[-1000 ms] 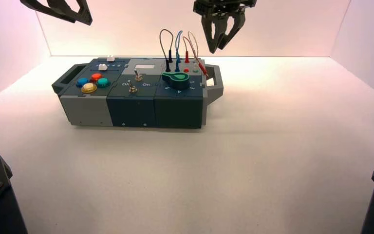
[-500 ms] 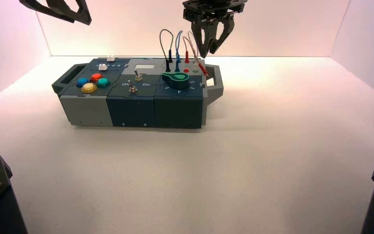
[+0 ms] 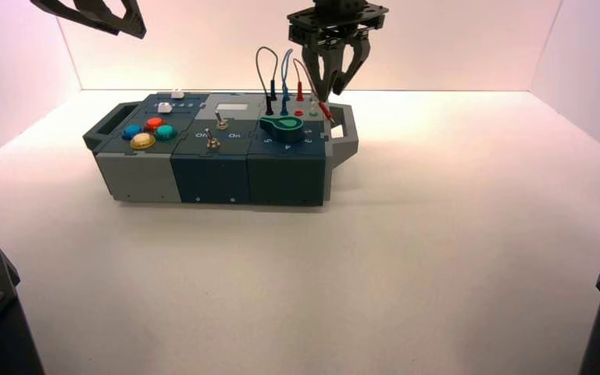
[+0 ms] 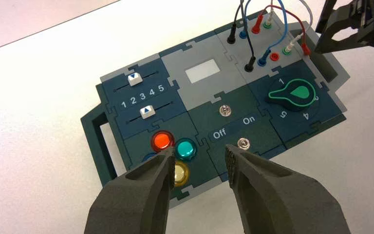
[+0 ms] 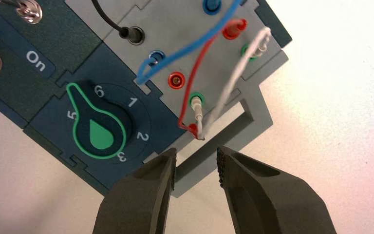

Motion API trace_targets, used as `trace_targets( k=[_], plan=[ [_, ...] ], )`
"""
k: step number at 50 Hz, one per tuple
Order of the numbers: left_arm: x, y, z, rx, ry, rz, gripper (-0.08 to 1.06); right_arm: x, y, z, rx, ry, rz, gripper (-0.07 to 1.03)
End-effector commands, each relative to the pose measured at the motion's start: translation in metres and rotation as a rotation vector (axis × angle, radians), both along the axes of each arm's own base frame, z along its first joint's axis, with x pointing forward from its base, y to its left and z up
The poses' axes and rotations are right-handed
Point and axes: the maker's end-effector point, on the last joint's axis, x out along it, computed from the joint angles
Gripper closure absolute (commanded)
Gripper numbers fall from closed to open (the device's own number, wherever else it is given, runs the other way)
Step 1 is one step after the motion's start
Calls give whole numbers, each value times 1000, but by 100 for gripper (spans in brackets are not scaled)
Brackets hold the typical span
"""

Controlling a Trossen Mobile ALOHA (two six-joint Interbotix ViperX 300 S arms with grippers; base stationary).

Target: Insert the red wire.

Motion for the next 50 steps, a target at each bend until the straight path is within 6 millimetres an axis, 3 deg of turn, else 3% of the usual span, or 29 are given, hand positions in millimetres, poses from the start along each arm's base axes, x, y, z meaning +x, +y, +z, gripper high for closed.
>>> trace_targets(
  k=[1,50],
  plan=[
    [3,0,7,0,-24,-1,42,7,11,16,21,-37,23,51],
    [-1,-8,12,-5,-27,-35,42,13,15,4,-9,-27,38,53]
  ],
)
